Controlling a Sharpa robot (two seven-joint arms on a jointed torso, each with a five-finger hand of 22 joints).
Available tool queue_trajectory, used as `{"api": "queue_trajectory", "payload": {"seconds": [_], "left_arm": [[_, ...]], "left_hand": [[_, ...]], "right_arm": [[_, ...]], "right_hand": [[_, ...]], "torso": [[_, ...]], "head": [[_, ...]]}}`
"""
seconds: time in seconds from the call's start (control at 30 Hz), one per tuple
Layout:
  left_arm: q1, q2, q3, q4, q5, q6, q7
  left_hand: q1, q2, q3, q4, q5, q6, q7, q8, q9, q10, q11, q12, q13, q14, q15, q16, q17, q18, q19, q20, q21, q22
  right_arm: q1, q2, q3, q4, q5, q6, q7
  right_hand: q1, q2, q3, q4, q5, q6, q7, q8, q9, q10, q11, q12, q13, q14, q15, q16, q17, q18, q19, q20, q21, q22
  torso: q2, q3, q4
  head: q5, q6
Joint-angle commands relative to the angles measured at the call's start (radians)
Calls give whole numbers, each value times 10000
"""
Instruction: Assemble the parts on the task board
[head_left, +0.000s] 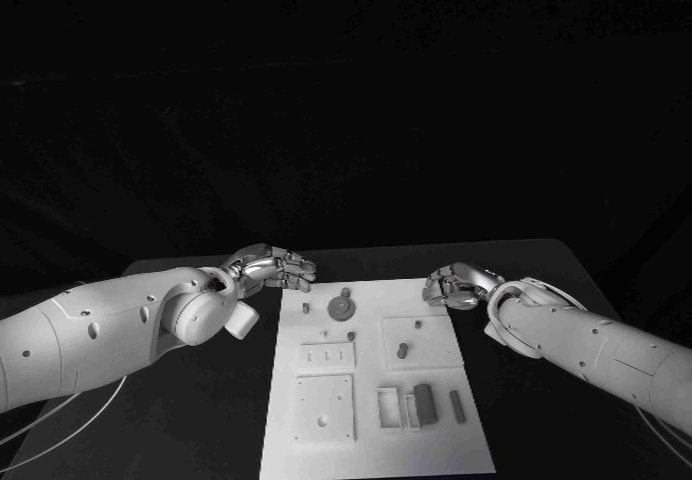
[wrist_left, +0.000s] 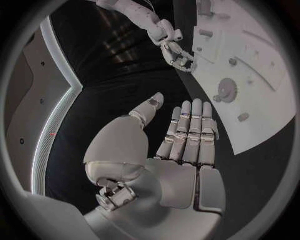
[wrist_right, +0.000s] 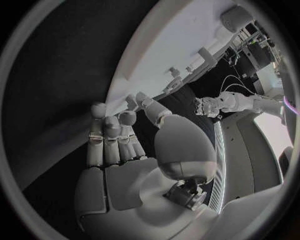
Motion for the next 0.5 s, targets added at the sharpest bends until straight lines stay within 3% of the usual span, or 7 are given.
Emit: {"api": "queue_trajectory", "payload": {"seconds": [0.03,0.5], "left_arm": [[6,-4,8,83,-12,-18,65],[8,-31,10,172,-13,-88,89]], "left_hand": [[-107,-3,-35,12,-16,-14,71,-54,10,37,20,-41,16,78,-21,4,10,-38,36,-1,-3,13],[-100,-5,-25,3,-15,-16,71,-56,12,31,22,-51,18,75,-21,-2,13,-36,33,-3,-5,13]], "right_arm": [[-16,38,2,-43,348,97,36],[-16,68,2,-96,567,562,114]], "right_hand": [[2,91,-30,23,59,70,54,65,-11,10,31,72,-6,14,9,45,-3,130,86,-15,40,183],[9,130,-13,4,53,107,41,84,-16,11,23,89,-8,15,14,54,-8,130,79,-20,46,183]], "torso": [[9,0,1],[-9,5,-3]], "head": [[-10,4],[15,-50]]}}
